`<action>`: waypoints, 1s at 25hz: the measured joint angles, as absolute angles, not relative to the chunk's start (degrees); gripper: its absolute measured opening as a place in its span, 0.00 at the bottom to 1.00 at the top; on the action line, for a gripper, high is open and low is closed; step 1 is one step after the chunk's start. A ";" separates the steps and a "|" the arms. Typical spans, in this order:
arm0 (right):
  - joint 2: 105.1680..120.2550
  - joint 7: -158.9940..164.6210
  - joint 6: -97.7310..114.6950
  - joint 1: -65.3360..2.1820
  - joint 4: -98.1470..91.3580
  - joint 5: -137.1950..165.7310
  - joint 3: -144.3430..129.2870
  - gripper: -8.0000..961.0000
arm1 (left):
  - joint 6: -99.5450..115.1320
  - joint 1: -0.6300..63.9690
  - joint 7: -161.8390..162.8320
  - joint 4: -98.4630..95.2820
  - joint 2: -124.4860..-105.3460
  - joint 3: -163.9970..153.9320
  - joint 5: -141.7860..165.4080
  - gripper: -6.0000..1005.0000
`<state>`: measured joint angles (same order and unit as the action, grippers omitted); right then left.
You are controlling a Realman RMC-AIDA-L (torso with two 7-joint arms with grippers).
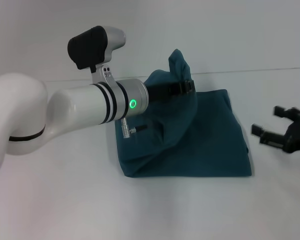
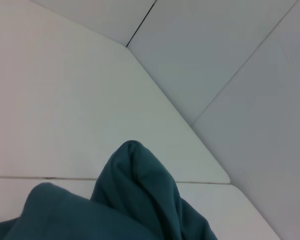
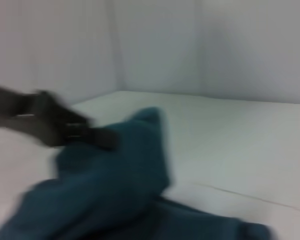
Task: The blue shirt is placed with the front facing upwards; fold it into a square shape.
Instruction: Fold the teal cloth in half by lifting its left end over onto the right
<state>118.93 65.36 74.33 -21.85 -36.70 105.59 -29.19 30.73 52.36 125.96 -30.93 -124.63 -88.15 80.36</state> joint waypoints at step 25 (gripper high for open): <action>117.94 66.05 94.72 -16.23 -46.95 112.15 -30.72 0.98 | 31.20 51.93 125.15 -30.94 -124.62 -88.74 78.02 0.07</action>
<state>117.94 66.05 94.72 -16.23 -46.95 112.15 -30.72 31.20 51.93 125.15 -30.94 -124.62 -88.74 78.02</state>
